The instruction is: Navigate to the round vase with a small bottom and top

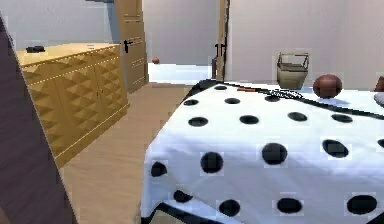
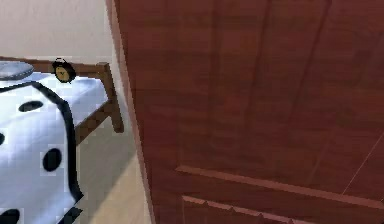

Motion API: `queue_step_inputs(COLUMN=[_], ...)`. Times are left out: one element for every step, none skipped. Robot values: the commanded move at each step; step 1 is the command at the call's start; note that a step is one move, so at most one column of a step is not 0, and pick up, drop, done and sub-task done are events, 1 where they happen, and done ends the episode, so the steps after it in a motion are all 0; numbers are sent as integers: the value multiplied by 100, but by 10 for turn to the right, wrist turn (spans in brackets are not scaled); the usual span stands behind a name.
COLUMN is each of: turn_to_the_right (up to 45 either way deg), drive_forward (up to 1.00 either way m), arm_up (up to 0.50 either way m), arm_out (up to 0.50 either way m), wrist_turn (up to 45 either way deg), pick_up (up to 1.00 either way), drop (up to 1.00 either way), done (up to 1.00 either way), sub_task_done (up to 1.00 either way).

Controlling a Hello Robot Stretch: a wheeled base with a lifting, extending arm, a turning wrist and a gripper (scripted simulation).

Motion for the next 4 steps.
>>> queue_step_inputs(turn_to_the_right=[0,-450,0,-120], drive_forward=[55,0,55,0], arm_up=[0,0,0,0], arm_out=[0,0,0,0], wrist_turn=[0,0,0,0], pick_up=[0,0,0,0], drop=[0,0,0,0], done=[0,0,0,0], sub_task_done=[0,0,0,0])
